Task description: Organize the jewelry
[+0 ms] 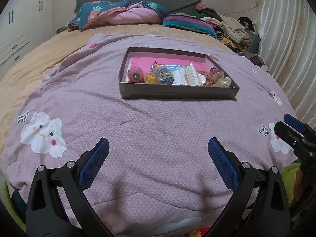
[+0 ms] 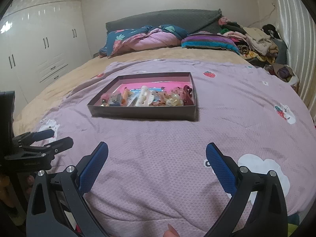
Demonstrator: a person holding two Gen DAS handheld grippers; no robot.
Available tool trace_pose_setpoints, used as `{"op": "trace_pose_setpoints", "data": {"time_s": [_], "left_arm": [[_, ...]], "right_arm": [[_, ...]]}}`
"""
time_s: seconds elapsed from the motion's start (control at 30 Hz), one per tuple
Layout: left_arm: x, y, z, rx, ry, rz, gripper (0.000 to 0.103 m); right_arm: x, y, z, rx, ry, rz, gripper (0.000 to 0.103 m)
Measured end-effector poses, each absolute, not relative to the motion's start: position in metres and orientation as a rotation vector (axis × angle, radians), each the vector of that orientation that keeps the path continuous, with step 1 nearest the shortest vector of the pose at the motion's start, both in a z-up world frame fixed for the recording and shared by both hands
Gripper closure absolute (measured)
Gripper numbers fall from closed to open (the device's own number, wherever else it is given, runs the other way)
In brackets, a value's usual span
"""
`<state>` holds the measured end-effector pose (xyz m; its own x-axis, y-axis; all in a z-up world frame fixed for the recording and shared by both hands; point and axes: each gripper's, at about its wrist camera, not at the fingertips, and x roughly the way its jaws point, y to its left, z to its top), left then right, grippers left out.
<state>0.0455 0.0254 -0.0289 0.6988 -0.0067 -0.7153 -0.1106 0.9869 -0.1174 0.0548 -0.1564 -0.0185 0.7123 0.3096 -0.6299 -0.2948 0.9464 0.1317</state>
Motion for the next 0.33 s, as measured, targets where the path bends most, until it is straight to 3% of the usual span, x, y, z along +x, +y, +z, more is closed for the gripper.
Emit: {"op": "trace_pose_setpoints", "data": {"time_s": [0.2,0.33], "left_arm": [[0.073,0.073,-0.034,-0.234,0.831,0.154,0.009],[0.107,0.149,-0.037,-0.288,0.832,0.336,0.009]], "right_arm": [[0.115,-0.222,-0.034,0.146,0.774,0.168,0.004],[0.178,-0.284,-0.053,0.165,0.845,-0.024,0.004]]}}
